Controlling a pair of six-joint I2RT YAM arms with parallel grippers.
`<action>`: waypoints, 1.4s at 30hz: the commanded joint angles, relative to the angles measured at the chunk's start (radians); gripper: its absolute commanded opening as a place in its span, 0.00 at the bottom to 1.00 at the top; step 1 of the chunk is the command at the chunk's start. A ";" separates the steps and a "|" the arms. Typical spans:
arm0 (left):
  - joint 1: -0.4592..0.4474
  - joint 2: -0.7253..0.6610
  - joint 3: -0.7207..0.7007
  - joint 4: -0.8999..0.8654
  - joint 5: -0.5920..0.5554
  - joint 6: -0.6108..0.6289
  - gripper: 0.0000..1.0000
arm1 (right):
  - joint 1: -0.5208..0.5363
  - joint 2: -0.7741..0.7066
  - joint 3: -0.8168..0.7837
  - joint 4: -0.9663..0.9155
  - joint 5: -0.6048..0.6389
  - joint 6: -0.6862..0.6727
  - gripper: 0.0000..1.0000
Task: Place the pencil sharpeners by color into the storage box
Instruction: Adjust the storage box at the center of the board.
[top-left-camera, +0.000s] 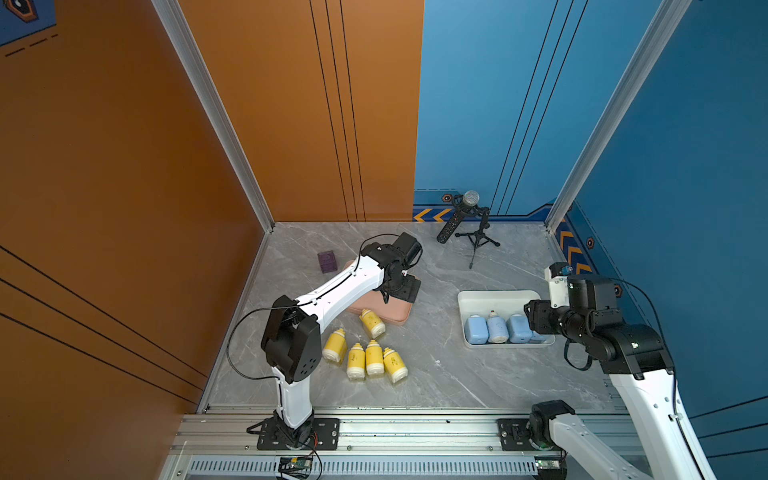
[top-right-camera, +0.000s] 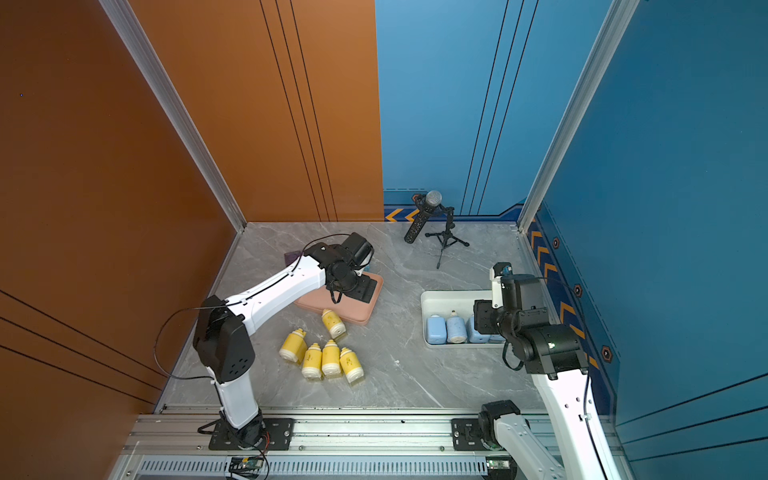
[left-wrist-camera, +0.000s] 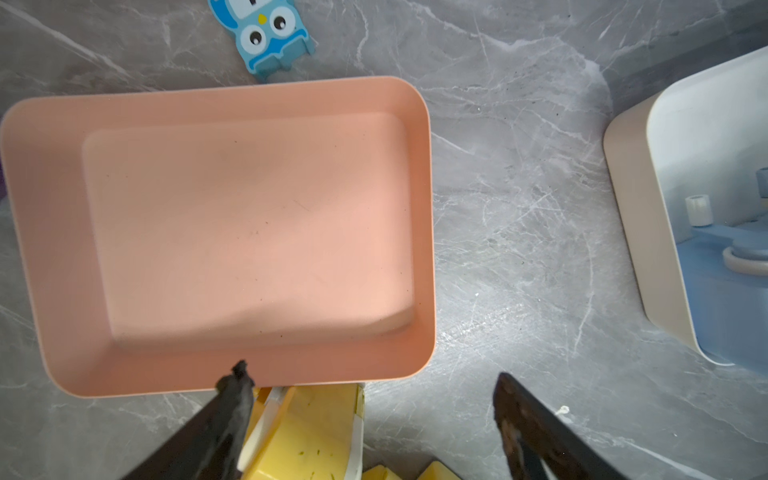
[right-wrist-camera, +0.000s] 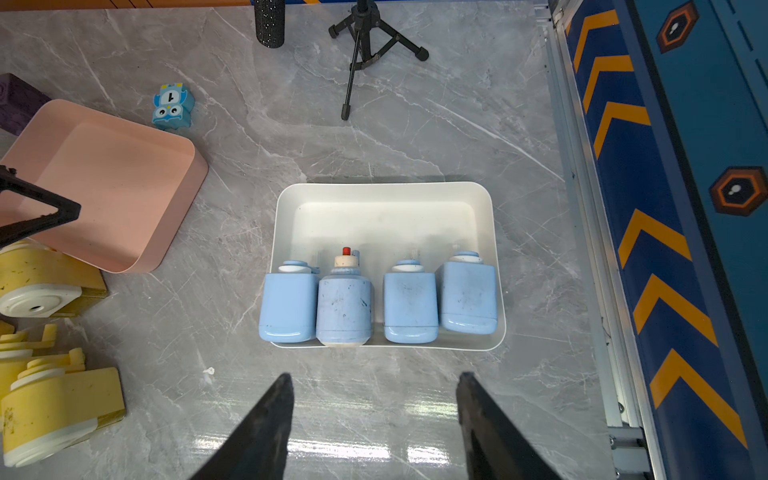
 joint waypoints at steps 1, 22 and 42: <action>-0.013 0.056 0.049 -0.082 0.024 -0.001 0.88 | 0.013 -0.017 0.000 -0.027 -0.017 0.007 0.64; -0.059 0.242 0.083 -0.125 0.138 -0.058 0.60 | 0.037 -0.020 0.016 -0.028 0.001 0.004 0.64; -0.071 0.354 0.172 -0.124 0.129 -0.147 0.17 | 0.052 -0.056 0.007 -0.028 0.004 0.003 0.64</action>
